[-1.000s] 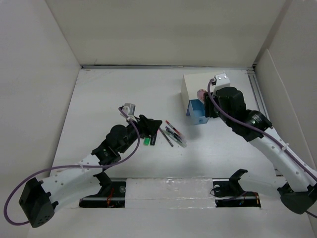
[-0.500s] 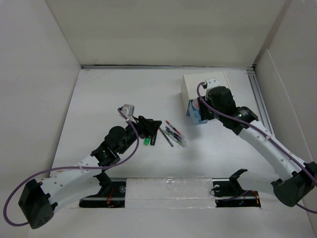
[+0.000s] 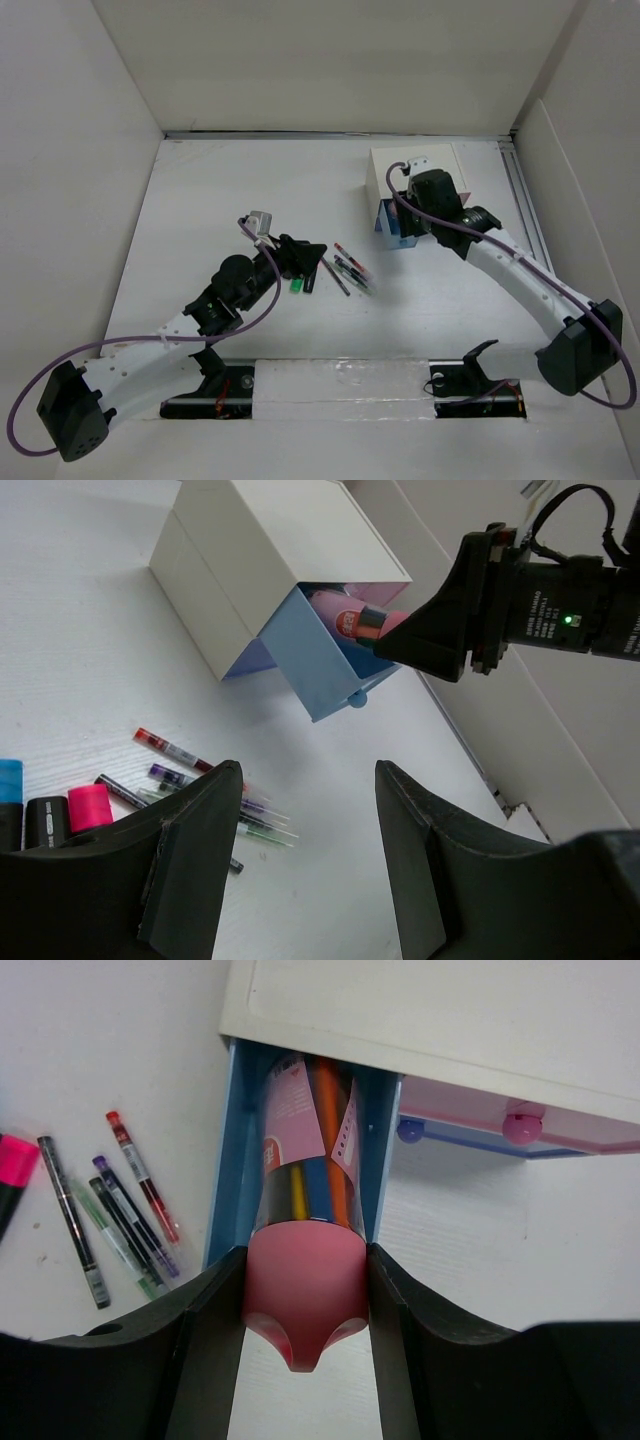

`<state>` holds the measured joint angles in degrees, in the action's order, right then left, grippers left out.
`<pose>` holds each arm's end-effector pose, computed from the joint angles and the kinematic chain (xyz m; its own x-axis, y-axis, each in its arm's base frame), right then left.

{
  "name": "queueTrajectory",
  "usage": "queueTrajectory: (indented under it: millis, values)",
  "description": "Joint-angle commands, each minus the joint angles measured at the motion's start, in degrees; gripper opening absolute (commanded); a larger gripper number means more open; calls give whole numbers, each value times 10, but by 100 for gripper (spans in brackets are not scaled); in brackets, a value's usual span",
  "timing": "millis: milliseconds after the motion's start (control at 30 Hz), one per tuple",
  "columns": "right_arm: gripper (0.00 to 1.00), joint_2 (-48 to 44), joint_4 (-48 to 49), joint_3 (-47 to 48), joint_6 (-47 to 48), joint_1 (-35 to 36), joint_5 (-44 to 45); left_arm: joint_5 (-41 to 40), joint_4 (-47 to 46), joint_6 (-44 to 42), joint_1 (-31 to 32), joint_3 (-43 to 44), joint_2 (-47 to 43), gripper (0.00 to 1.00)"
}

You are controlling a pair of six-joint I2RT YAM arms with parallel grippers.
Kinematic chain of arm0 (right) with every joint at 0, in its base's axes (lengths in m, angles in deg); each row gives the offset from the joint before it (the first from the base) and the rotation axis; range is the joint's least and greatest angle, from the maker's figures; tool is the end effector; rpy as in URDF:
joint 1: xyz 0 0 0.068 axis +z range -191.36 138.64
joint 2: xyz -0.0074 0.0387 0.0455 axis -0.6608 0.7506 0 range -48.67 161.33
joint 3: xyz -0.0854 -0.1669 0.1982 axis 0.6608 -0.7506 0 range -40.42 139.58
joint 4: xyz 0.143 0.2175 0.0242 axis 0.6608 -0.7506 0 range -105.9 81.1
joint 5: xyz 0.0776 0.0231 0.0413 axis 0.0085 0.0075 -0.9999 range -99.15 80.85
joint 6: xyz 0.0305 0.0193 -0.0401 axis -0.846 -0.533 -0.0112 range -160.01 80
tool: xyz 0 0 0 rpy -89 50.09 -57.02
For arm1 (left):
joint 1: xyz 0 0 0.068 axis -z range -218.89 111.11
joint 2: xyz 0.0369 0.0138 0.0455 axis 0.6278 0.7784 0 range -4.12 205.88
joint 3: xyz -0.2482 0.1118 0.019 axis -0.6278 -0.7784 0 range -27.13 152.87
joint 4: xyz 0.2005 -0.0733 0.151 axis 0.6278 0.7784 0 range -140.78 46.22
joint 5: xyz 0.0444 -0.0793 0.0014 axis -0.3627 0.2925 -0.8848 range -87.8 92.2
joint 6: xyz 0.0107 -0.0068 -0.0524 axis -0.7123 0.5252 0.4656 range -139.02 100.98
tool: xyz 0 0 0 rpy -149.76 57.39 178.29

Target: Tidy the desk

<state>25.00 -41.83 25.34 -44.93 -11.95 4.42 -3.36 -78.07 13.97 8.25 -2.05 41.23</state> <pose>0.2470 0.1295 0.3215 -0.5953 -0.2398 -0.7669 -0.2727 0.9581 -0.0879 0.1344 -0.1395 0.2862 -0.2919 -0.4822 -0.8260 0.6022 0.5783 -0.5504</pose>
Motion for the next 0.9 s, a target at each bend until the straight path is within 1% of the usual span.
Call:
queueTrajectory:
  millis: [0,133,267,367,433,467,500,533,600,633,733,867]
  values:
    - [15,4,70,-9,-3,-3,15,7,-33,-10,-1,-6,-10,51]
    - [13,-1,108,-38,-17,20,60,9,-36,-8,-1,-6,-7,51]
    - [13,-9,196,-90,-39,40,114,13,-39,-7,-1,-6,-3,51]
    - [13,-10,245,-120,-52,57,149,20,-45,-3,-1,-8,-1,51]
    - [13,-8,260,-130,-57,65,167,22,-47,0,-1,-9,-2,51]
    - [14,-6,277,-133,-59,75,193,23,-51,1,-1,-11,0,51]
    - [16,-4,284,-135,-60,80,202,23,-52,1,-1,-12,-1,51]
    - [30,4,290,-138,-60,80,205,24,-53,1,-1,-12,-1,51]
    - [46,14,285,-132,-61,80,204,25,-56,1,-1,-14,1,51]
    - [59,19,274,-118,-62,80,204,25,-56,1,-1,-14,2,51]
    - [69,8,247,-106,-59,93,222,26,-57,2,-1,-13,6,51]
    - [70,-41,219,-89,-47,94,236,28,-65,2,-1,-16,11,51]
